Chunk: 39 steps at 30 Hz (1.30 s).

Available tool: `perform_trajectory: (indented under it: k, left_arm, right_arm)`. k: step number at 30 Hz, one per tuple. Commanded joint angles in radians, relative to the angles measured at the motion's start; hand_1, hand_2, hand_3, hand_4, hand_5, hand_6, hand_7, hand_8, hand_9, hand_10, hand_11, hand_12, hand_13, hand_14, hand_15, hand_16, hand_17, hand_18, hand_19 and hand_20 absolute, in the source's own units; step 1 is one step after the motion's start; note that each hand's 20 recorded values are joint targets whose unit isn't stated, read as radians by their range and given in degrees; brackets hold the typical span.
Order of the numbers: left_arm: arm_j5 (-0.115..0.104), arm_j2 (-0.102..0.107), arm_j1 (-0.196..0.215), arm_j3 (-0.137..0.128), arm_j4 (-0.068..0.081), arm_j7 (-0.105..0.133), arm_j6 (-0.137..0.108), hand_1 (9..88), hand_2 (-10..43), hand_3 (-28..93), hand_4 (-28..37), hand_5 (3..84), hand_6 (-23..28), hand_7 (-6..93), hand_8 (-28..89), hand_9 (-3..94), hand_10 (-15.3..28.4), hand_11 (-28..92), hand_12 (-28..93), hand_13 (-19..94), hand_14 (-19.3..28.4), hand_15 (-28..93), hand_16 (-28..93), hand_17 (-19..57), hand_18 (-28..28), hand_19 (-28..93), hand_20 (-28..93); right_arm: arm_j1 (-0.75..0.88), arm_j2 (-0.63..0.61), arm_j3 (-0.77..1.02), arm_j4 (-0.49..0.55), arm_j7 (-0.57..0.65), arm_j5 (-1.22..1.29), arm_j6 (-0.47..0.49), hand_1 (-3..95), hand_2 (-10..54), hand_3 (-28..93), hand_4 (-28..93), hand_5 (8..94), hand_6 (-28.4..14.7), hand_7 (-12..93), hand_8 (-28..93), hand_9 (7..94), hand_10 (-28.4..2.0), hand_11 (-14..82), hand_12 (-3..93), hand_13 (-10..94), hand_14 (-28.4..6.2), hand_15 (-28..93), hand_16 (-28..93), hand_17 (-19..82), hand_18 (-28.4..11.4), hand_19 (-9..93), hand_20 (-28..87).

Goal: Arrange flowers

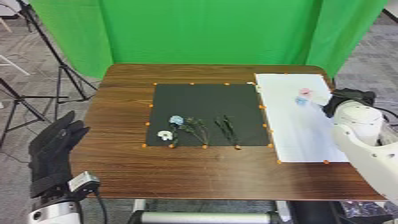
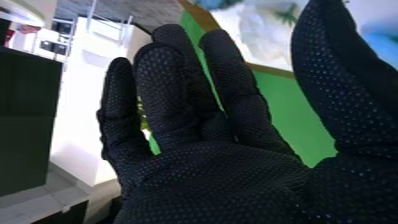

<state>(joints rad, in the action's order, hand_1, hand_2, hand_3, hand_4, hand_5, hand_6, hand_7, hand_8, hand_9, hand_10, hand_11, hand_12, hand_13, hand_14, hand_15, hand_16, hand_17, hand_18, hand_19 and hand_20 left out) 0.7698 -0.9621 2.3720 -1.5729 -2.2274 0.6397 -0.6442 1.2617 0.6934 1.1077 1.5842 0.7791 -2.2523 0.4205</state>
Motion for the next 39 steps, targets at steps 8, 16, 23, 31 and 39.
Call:
perform_trajectory:
  k: [8, 16, 23, 31, 39]
  left_arm:
    - [-0.009, 0.007, -0.002, 0.011, 0.005, 0.006, 0.005, 26.5, 2.8, 82, -18.4, 43.3, 12.7, 16.1, -10, 35.6, 21.1, 43, 8, 27, 28.2, 69, -19, -8.0, 23.2, 57, 18]
    - [-0.015, 0.009, -0.004, 0.012, 0.007, 0.008, 0.006, 26.5, 2.8, 82, -18.4, 43.3, 12.7, 16.2, -10, 35.6, 21.0, 43, 8, 27, 28.2, 69, -19, -8.0, 23.2, 57, 18]
    - [-0.021, 0.019, -0.010, 0.019, 0.008, 0.013, 0.001, 26.5, 2.9, 82, -18.5, 43.3, 12.7, 16.2, -10, 35.6, 21.0, 43, 8, 27, 28.1, 69, -19, -8.0, 23.2, 57, 18]
    - [-0.003, 0.003, -0.010, 0.014, 0.008, 0.000, 0.011, 26.5, 3.0, 82, -18.3, 43.3, 12.7, 16.2, -11, 35.6, 21.1, 43, 7, 27, 28.2, 69, -19, -8.0, 23.2, 57, 18]
    - [-0.006, 0.005, -0.004, 0.012, 0.005, 0.001, 0.006, 26.6, 3.0, 82, -18.4, 43.4, 12.8, 16.3, -11, 35.5, 21.1, 43, 7, 27, 28.2, 69, -19, -8.0, 23.2, 57, 18]
  right_arm:
    - [-0.016, 0.006, -0.022, -0.053, 0.027, 0.005, 0.003, 34.8, -8.6, 85, -27, 51.7, -8.5, 20, -10, 53.0, -21.5, 28.4, 18.3, 52, -17.3, 86, 21, 11, -27.0, 72, 36]
    - [-0.021, -0.006, -0.048, -0.063, 0.025, -0.006, -0.037, 39.7, -8.7, 84, -28, 57.4, -5.9, 22, -12, 62.2, -17.7, 30.9, 18.3, 58, -14.8, 86, 22, 13, -26.0, 73, 35]
    - [-0.026, -0.011, -0.072, -0.070, 0.028, -0.020, -0.083, 50.3, -9.5, 77, -28, 64.5, -3.3, 27, -1, 75.6, -11.2, 20.2, 30.2, 63, -12.3, 84, 24, 16, -24.8, 74, 33]
    - [-0.037, -0.030, -0.115, -0.085, 0.028, -0.047, -0.161, 58.1, -9.5, 75, -28, 72.6, -0.9, 32, 3, 86.1, -7.7, 15.9, 37.0, 68, -9.0, 82, 27, 19, -24.1, 76, 32]
    - [-0.035, -0.060, -0.129, -0.063, 0.028, -0.061, -0.257, 58.9, -9.5, 76, -28, 76.1, -0.4, 32, 4, 88.4, -6.6, 16.1, 38.5, 71, -7.6, 82, 28, 21, -24.8, 78, 32]
